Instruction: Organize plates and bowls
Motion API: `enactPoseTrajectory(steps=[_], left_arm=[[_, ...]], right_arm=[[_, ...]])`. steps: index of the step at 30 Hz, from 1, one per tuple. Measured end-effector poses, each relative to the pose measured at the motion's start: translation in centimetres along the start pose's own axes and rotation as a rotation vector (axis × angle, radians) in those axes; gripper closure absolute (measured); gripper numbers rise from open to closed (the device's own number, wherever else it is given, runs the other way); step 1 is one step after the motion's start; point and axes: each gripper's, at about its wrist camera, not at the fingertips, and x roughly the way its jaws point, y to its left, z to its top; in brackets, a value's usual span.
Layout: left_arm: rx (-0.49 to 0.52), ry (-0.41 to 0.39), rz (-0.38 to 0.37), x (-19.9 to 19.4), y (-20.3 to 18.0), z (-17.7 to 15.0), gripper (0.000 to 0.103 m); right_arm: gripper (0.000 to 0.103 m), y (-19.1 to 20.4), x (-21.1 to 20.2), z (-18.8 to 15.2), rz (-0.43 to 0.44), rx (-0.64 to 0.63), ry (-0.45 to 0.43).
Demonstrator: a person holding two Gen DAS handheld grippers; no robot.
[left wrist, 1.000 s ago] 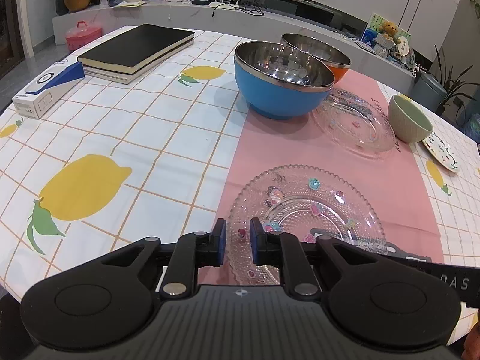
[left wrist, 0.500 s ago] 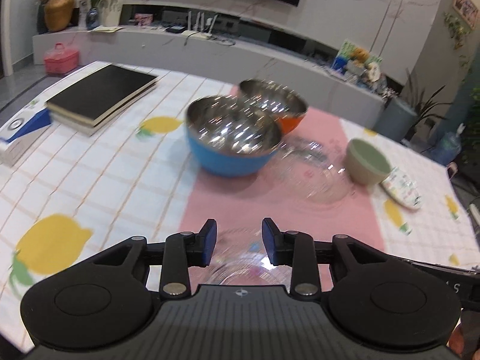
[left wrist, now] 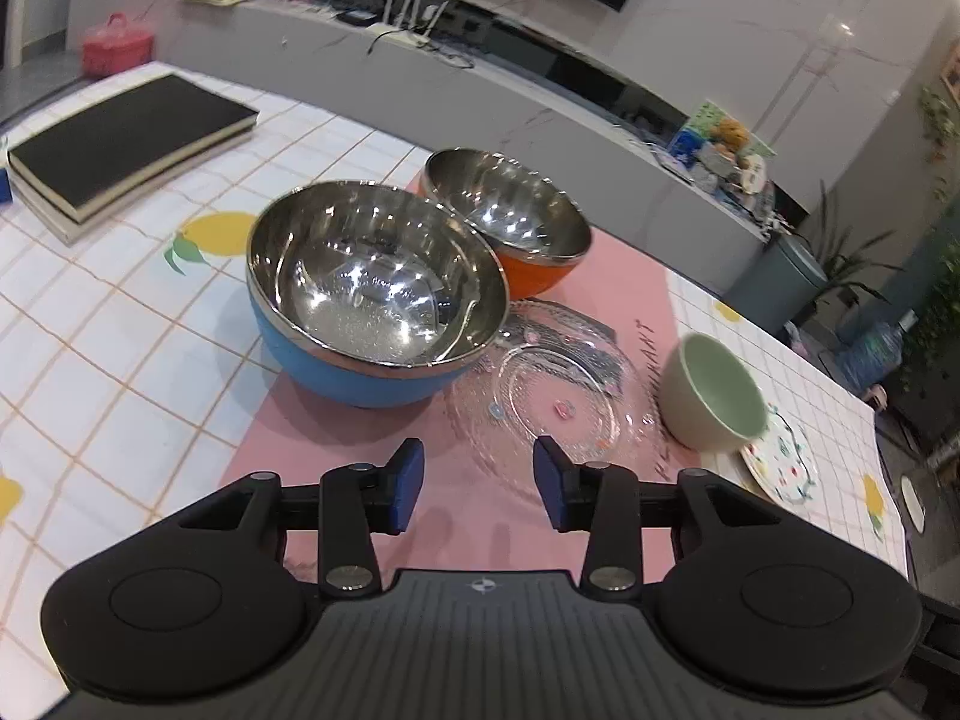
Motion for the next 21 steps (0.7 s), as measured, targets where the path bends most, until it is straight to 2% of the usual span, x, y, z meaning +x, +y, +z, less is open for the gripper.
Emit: enactPoseTrajectory(steps=[5,13,18,21], left_arm=[[-0.055,0.030,0.022,2.6,0.3,0.4,0.055],[-0.052,0.058,0.042,5.1,0.2,0.7,0.054],[-0.061,0.052,0.045,5.8,0.0,1.0,0.054],[-0.055,0.060,0.041,6.2,0.0,1.2,0.068]], right_arm=[[0.063,-0.7,3.1,1.3,0.000,0.041,0.025],[0.063,-2.0,7.2,3.3,-0.037,0.059,0.026],[0.072,-2.3,8.8,3.8,-0.023,0.078,0.046],[0.081,-2.5,9.1,3.7,0.000,0.092,0.045]])
